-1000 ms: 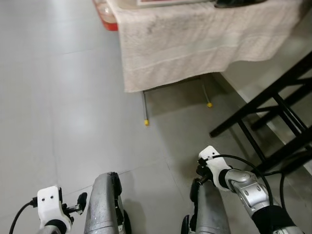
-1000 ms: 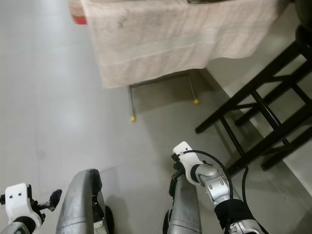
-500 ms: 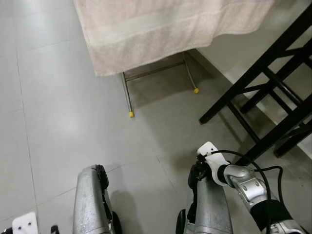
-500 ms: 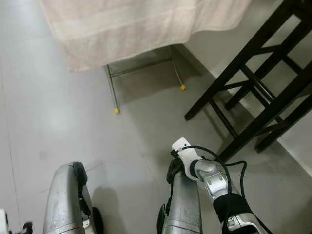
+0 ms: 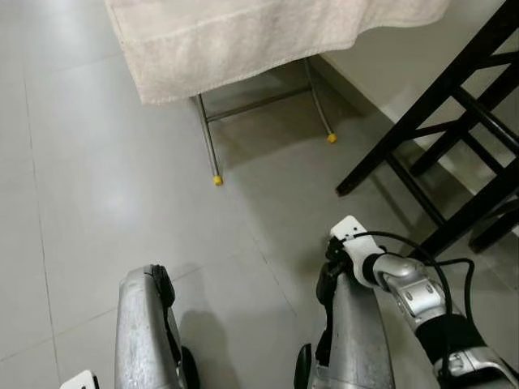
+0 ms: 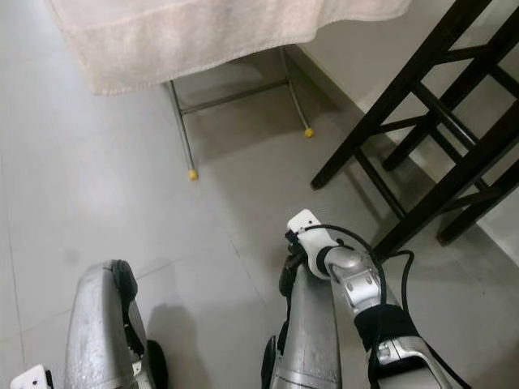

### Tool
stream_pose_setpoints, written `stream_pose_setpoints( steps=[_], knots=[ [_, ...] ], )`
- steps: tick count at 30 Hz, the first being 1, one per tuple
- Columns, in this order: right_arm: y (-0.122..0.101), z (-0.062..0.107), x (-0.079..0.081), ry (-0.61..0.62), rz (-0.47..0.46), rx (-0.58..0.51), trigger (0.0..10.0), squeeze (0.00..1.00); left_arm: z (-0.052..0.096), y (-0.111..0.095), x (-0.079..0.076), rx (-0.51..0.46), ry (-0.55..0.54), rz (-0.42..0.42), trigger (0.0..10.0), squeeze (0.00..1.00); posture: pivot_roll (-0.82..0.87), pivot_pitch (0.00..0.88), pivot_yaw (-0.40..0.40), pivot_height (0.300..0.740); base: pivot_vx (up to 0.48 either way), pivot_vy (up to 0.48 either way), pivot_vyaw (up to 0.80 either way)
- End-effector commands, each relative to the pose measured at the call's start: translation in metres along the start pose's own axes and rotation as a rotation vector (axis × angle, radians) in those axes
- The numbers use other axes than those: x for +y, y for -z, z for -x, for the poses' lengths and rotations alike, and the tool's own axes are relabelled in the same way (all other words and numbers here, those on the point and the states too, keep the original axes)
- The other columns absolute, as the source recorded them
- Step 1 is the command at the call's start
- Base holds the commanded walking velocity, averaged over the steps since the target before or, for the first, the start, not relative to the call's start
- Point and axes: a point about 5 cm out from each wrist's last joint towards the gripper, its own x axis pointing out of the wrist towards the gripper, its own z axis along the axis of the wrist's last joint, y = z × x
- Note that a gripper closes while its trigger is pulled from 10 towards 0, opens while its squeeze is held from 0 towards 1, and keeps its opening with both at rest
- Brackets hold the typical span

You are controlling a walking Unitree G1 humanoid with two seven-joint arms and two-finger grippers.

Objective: Building children table

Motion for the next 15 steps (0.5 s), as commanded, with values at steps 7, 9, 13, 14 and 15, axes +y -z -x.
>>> stream_pose_setpoints(
  steps=[7, 9, 13, 14, 15],
  knots=[
    [0.035, -0.003, 0.010, -0.037, -0.033, 0.128, 10.0, 0.00, -0.009, 0.012, 0.035, 0.018, -0.070, -0.030, 10.0, 0.00, 0.04, 0.299, -0.047, 0.315, 0.000, 0.000, 0.00],
    [0.035, -0.003, 0.010, -0.037, -0.033, 0.128, 10.0, 0.00, -0.009, 0.012, 0.035, 0.018, -0.070, -0.030, 10.0, 0.00, 0.04, 0.299, -0.047, 0.315, 0.000, 0.000, 0.00],
    [0.032, -0.004, 0.005, -0.024, -0.026, 0.128, 10.0, 0.00, -0.017, 0.021, 0.043, 0.034, -0.080, -0.038, 10.0, 0.00, 0.03, 0.306, -0.060, 0.300, 0.000, 0.000, 0.00],
    [0.031, -0.003, 0.003, -0.019, -0.023, 0.128, 10.0, 0.00, -0.020, 0.024, 0.045, 0.047, -0.082, -0.023, 10.0, 0.00, 0.02, 0.311, -0.062, 0.300, 0.000, 0.000, 0.00],
    [0.031, -0.003, 0.003, -0.019, -0.023, 0.128, 10.0, 0.00, -0.020, 0.024, 0.045, 0.047, -0.082, -0.023, 10.0, 0.00, 0.02, 0.311, -0.062, 0.300, 0.000, 0.000, 0.00]
  ],
)
